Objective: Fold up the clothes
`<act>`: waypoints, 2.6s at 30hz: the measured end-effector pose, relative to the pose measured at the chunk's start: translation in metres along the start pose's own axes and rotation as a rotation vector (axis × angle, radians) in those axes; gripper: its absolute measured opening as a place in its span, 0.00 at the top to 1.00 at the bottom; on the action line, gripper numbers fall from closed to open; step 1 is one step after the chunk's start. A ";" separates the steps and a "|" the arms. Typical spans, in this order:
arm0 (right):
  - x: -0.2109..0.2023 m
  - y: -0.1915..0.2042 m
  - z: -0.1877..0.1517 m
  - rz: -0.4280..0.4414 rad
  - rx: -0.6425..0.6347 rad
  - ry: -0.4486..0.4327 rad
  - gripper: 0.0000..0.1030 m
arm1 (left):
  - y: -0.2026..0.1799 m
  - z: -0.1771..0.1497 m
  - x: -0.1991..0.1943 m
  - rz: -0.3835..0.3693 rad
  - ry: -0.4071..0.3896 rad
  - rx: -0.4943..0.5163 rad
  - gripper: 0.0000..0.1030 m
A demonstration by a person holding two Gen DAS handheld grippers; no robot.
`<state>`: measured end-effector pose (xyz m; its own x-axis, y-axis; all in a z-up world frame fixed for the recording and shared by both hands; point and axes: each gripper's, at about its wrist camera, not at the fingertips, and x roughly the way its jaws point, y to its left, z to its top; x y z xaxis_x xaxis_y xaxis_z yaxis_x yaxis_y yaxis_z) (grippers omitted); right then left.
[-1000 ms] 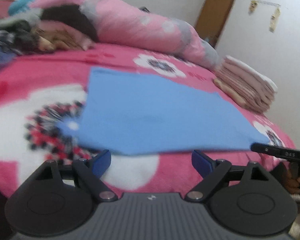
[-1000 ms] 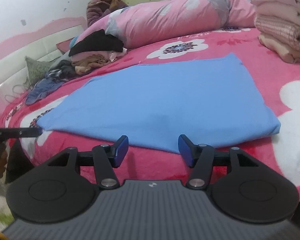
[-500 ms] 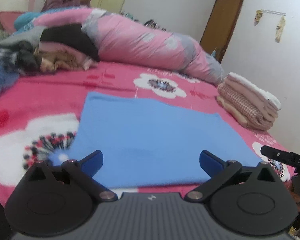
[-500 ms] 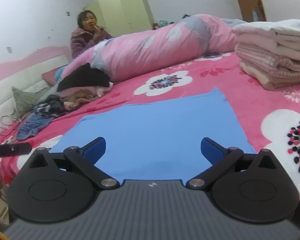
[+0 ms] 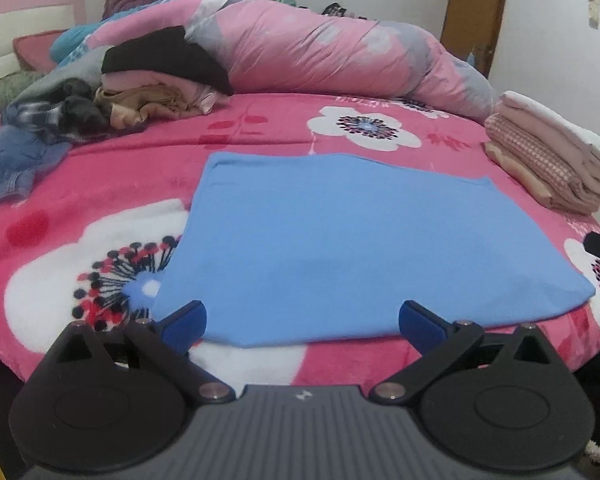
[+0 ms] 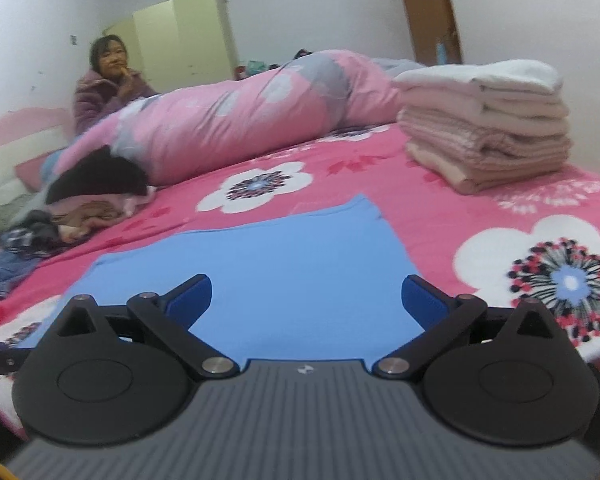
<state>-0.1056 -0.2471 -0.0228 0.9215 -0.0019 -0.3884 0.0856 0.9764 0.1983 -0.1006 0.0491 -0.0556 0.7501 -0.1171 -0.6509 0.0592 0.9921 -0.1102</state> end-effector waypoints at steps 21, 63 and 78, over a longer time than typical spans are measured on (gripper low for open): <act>-0.005 0.019 -0.007 0.052 -0.138 -0.047 0.01 | -0.002 0.004 0.002 0.092 -0.001 -0.044 0.00; 0.040 0.016 0.007 0.044 -0.189 0.081 0.05 | -0.027 0.030 0.073 0.217 0.128 0.003 0.00; 0.026 -0.004 -0.010 0.077 -0.160 0.178 0.69 | -0.025 0.022 0.076 0.227 0.134 -0.006 0.00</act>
<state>-0.0858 -0.2485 -0.0430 0.8407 0.0978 -0.5326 -0.0563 0.9940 0.0935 -0.0307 0.0163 -0.0859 0.6498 0.1029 -0.7531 -0.1044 0.9935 0.0457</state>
